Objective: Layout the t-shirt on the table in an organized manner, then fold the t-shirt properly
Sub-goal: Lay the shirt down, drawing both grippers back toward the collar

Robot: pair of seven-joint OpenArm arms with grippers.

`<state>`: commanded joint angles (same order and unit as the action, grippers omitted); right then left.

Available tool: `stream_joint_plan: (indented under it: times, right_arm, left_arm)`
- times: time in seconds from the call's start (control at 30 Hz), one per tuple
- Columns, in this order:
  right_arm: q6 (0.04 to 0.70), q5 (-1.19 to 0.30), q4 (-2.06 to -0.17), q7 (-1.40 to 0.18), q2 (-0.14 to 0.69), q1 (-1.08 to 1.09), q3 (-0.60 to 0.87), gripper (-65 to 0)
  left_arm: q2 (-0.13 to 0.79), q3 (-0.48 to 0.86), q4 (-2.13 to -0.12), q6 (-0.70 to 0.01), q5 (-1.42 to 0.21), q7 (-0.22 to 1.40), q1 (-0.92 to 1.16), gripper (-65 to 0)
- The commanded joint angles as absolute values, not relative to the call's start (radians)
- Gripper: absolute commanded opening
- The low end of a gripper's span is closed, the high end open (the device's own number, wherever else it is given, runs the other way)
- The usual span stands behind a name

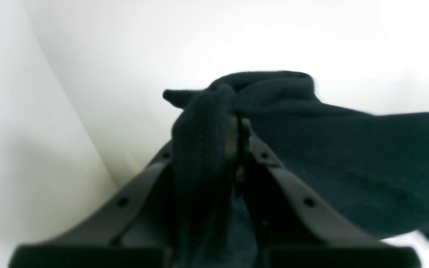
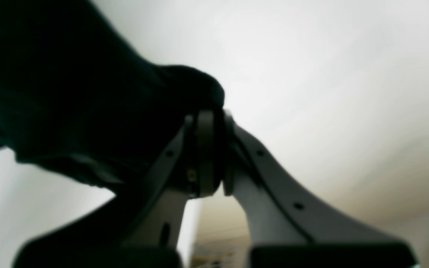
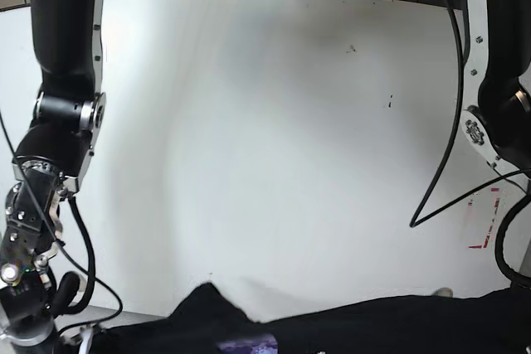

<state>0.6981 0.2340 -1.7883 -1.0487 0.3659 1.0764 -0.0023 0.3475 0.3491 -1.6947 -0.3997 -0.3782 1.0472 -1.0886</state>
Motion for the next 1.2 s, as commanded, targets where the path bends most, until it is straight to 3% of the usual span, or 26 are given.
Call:
stream_joint_plan:
  times: [0.23,0.43,0.67,0.97,1.2]
  right_arm:
    - [0.698,0.237,-1.949,-1.171,0.366,1.003,0.002,-64.8]
    - [0.698,0.232,-2.035,-1.168,0.346,0.711,0.093,-64.8]
    - [0.698,0.234,-2.032,-0.937,0.203,0.349,0.275,-64.8]
    - [0.698,0.232,-2.031,-0.814,0.097,0.039,0.306,-65.0]
    - [0.698,0.232,-2.031,-0.766,0.061,-0.119,0.306,-65.0]
  left_arm:
    - [0.344,0.348,-1.710,-0.401,-0.380,1.047,-1.044,-65.0]
    - [0.341,0.355,-1.779,-0.432,-0.380,1.044,-0.855,-65.0]
    - [0.278,0.433,-1.837,-0.501,-0.381,1.044,-0.595,-65.0]
    - [0.259,0.456,-1.848,-0.568,-0.380,1.043,-0.321,-65.0]
    - [0.255,0.503,-1.870,-0.611,-0.381,0.970,-0.085,-65.0]
